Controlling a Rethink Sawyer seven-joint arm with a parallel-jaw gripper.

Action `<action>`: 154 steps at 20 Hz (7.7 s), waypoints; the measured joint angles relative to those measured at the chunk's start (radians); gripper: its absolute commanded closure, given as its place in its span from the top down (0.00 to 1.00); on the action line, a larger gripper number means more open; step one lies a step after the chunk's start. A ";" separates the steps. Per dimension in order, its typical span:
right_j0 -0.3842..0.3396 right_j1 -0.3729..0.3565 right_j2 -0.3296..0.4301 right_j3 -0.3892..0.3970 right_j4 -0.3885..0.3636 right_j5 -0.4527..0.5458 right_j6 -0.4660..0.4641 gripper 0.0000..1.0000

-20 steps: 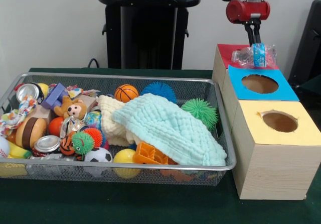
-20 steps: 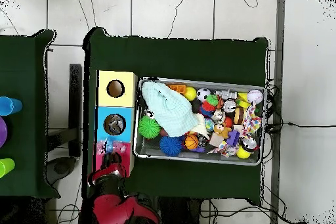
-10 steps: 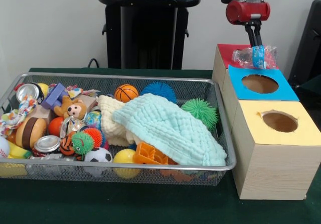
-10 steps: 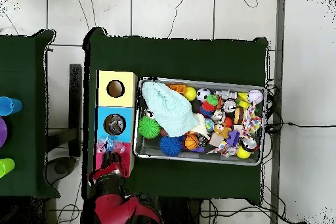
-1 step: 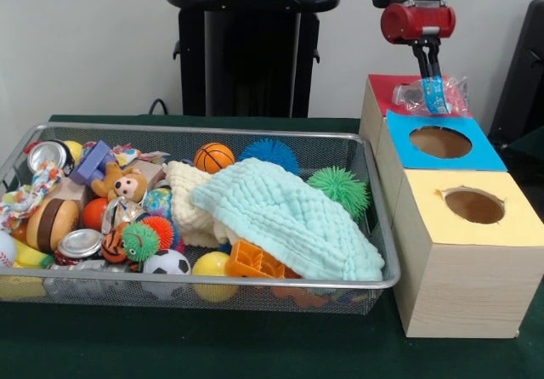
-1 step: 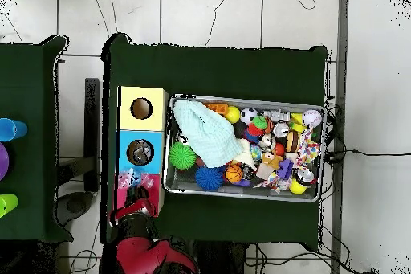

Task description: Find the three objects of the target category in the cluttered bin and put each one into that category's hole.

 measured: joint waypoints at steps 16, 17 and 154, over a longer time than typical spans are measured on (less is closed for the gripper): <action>0.000 0.001 -0.001 -0.037 0.001 0.000 0.000 0.00; 0.000 0.001 -0.002 -0.041 0.002 -0.001 0.000 0.00; -0.517 -0.306 0.346 0.091 -0.199 0.378 0.000 0.00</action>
